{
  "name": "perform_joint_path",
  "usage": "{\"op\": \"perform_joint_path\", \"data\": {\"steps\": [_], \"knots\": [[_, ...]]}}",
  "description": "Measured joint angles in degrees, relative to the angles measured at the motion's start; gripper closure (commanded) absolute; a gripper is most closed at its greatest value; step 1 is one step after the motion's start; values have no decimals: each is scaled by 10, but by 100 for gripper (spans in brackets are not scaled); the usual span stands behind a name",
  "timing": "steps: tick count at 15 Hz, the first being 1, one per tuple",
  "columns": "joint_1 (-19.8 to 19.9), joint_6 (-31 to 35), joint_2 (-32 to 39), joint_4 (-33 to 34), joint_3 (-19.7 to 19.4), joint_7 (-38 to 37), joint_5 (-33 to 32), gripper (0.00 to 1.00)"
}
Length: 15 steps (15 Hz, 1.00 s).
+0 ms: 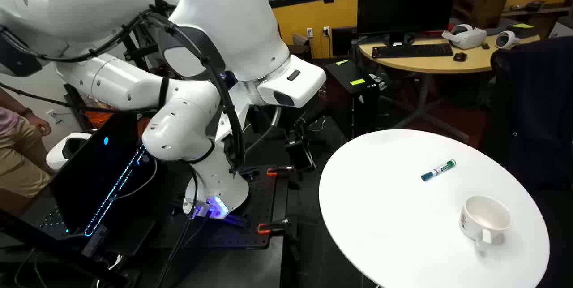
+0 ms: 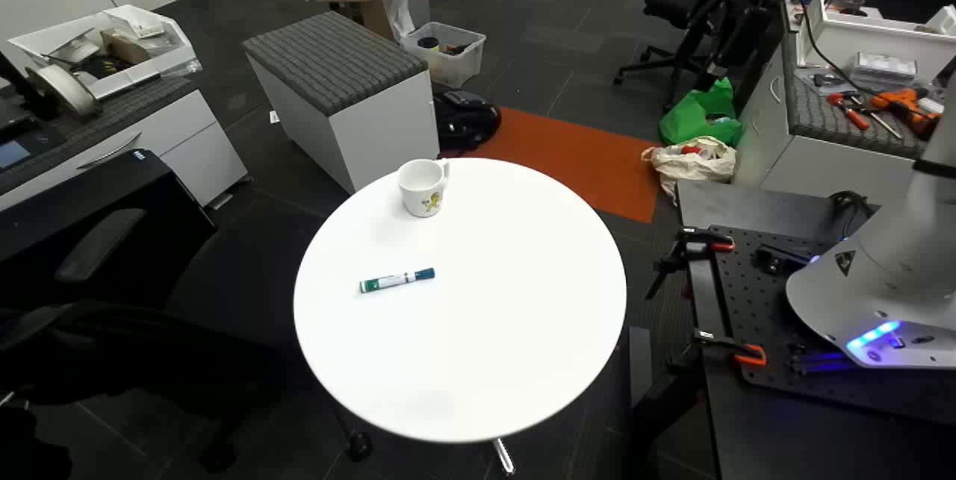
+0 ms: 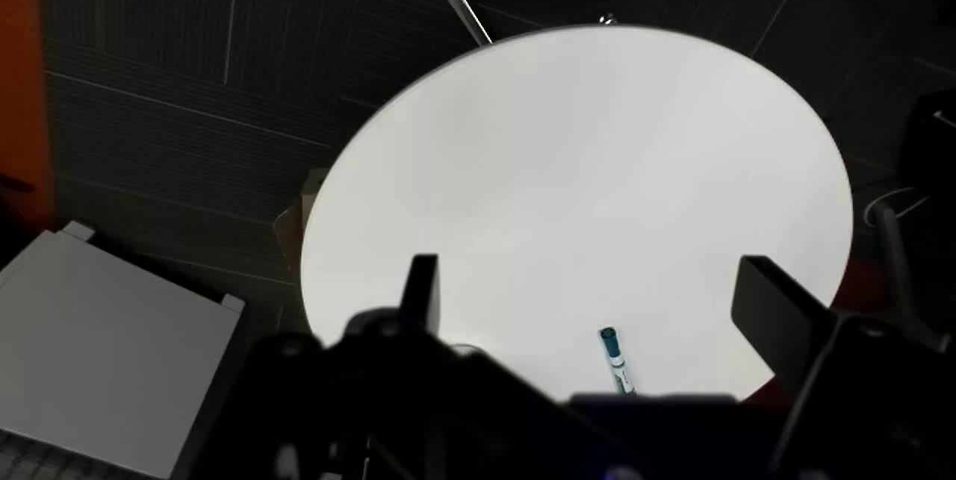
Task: Put the marker inside the mug cup
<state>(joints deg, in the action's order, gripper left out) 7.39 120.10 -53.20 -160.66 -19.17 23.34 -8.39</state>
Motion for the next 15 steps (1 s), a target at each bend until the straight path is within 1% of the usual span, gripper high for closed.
{"op": "perform_joint_path", "data": {"steps": [12,15], "knots": [[0,2,2,3,0,0,0,0],[0,18,11,8,1,0,0,0]]}}
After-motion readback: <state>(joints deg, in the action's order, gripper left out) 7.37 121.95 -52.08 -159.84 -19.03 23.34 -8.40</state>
